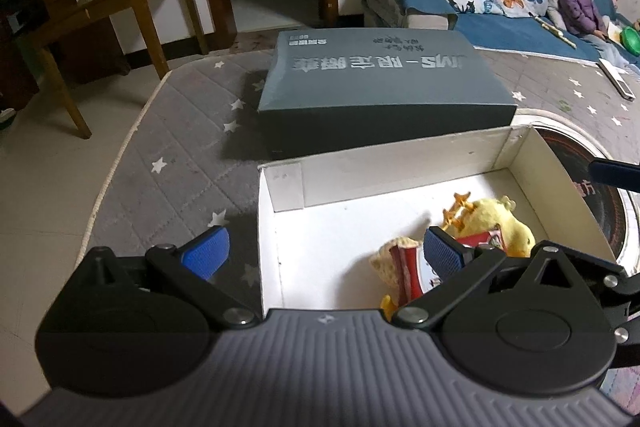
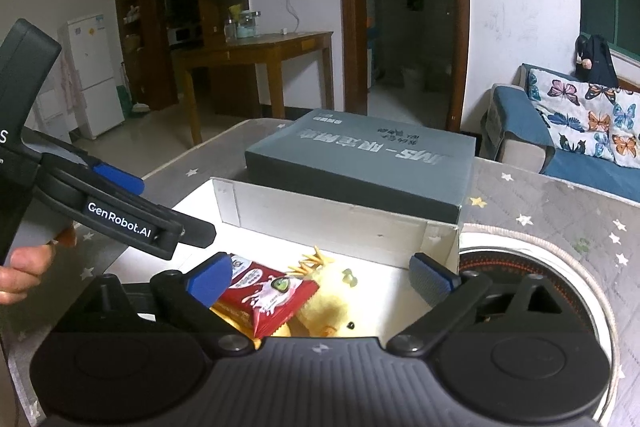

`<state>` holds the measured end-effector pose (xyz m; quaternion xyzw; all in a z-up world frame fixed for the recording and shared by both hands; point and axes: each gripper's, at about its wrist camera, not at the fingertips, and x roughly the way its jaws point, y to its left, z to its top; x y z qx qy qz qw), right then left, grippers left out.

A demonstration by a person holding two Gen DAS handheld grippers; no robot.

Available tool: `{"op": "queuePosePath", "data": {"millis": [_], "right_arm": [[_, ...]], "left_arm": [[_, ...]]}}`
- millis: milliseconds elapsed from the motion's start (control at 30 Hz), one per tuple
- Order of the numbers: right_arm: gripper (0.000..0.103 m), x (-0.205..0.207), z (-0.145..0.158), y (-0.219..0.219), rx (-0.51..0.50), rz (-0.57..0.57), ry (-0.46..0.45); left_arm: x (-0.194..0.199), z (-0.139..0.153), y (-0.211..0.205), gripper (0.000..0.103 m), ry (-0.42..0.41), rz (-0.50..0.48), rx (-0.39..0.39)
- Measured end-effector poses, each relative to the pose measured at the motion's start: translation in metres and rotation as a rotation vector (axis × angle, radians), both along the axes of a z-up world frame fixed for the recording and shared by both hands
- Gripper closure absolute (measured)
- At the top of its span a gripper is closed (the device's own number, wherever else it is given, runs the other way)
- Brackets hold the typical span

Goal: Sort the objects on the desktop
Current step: 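Withdraw the left tool from the white box toward the dark grey box, then move the left tool onto the dark grey box while the right tool approaches it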

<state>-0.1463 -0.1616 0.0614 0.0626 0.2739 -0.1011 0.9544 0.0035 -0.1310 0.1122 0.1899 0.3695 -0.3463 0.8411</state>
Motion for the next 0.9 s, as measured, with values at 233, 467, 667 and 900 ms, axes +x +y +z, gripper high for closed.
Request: {"op": "queuePosePath", "data": {"millis": [233,467,667,900], "right_arm": [[0.006,0.012,0.005,-0.013,0.014,-0.015,0.000],[0.005,0.026,0.010,-0.038,0.041,-0.055,0.001],[0.005,0.041,0.013,-0.067,0.089,-0.091,0.003],[0.004,0.062,0.008,-0.090,0.094,-0.110,0.016]], "left_arm": [[0.017,0.005,-0.009,0.000,0.005,0.021,-0.002],[0.037,0.005,-0.022,0.000,0.005,0.048,-0.002],[0.058,0.003,-0.037,0.000,0.006,0.073,-0.004],[0.082,0.002,-0.051,0.000,0.010,0.098,-0.021]]}}
